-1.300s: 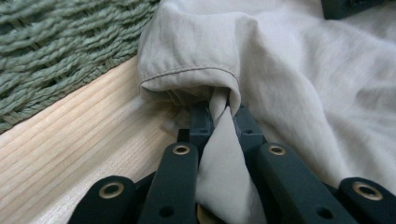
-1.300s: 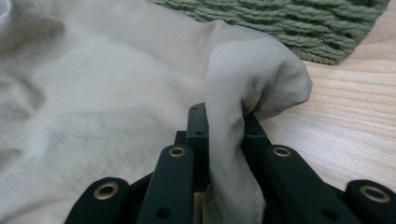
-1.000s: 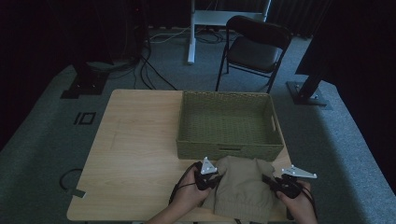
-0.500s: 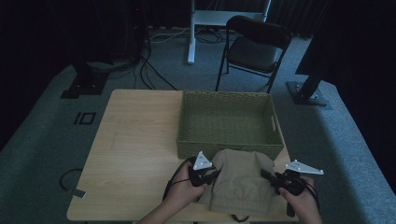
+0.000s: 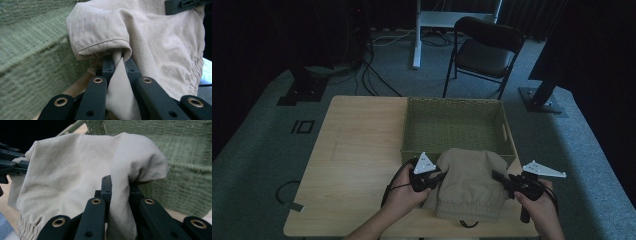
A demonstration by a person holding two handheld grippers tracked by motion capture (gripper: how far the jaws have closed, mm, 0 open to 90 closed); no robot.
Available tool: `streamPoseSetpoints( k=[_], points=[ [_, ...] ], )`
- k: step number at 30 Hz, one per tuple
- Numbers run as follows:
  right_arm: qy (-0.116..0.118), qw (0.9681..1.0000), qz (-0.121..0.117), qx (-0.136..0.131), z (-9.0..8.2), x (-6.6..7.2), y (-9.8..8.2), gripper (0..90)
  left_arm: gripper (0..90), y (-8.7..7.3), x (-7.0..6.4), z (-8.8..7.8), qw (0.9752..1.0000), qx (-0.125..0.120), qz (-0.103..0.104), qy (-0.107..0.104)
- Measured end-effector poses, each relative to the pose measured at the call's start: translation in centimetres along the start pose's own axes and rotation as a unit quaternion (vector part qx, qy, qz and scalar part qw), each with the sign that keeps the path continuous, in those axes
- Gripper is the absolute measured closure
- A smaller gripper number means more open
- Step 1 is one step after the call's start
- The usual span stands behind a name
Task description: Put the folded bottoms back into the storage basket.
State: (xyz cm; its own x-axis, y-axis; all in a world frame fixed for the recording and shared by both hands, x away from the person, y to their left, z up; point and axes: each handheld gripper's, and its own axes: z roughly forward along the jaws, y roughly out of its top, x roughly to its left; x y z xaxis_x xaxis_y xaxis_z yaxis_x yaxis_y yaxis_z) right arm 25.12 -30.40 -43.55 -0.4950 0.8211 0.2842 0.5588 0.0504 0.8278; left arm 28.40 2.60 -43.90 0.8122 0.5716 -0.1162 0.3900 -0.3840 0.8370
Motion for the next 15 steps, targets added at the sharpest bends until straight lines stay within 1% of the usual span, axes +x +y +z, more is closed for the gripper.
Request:
streamPoseSetpoints(
  k=[1,2,3,4,5,6,7,8,9,11,12,13,15],
  points=[
    [0.001,1.0,-0.002,-0.002,-0.1,0.1,0.3,80.9,84.7,0.3,0.1,-0.2,1.0,-0.004,-0.001,0.0],
    [0.0,1.0,-0.004,-0.004,-0.1,0.1,0.6,80.9,84.7,0.6,0.2,-0.4,1.0,-0.004,0.004,0.002],
    [0.002,1.0,-0.004,-0.008,-0.2,0.2,1.0,80.9,84.7,0.6,0.2,-0.4,1.0,-0.004,0.004,0.002],
    [0.004,0.9999,-0.005,-0.009,-0.2,0.2,1.3,80.9,84.7,1.3,0.3,-0.8,0.9999,-0.01,0.006,0.005],
    [0.004,0.9999,-0.005,-0.009,-0.2,0.2,1.3,80.9,84.7,1.3,0.3,-0.8,0.9999,-0.01,0.006,0.005],
    [0.004,0.9999,-0.008,-0.014,-0.3,0.3,2.0,80.9,84.7,2.0,0.4,-1.1,0.9998,-0.014,0.012,0.01],
    [0.004,0.9999,-0.008,-0.014,-0.3,0.3,2.0,80.9,84.7,2.0,0.4,-1.1,0.9998,-0.014,0.012,0.01],
    [0.004,0.9998,-0.011,-0.017,-0.3,0.3,2.8,80.9,84.7,2.6,0.5,-1.4,0.9996,-0.018,0.015,0.013],
    [0.006,0.9997,-0.011,-0.019,-0.4,0.4,3.1,81.0,84.7,2.9,0.6,-1.5,0.9996,-0.02,0.017,0.015],
    [0.008,0.9997,-0.011,-0.022,-0.5,0.4,3.8,80.9,84.7,3.1,0.7,-1.7,0.9995,-0.021,0.017,0.014],
    [0.011,0.9996,-0.012,-0.024,-0.5,0.3,4.1,81.0,84.7,3.5,0.9,-1.8,0.9994,-0.025,0.017,0.017],
    [0.011,0.9996,-0.012,-0.024,-0.5,0.3,4.1,81.0,84.7,3.5,0.9,-1.8,0.9994,-0.025,0.017,0.017],
    [0.011,0.9995,-0.016,-0.026,-0.4,0.2,5.1,80.9,84.7,4.2,1.3,-2.0,0.9992,-0.03,0.02,0.02]
  ],
)
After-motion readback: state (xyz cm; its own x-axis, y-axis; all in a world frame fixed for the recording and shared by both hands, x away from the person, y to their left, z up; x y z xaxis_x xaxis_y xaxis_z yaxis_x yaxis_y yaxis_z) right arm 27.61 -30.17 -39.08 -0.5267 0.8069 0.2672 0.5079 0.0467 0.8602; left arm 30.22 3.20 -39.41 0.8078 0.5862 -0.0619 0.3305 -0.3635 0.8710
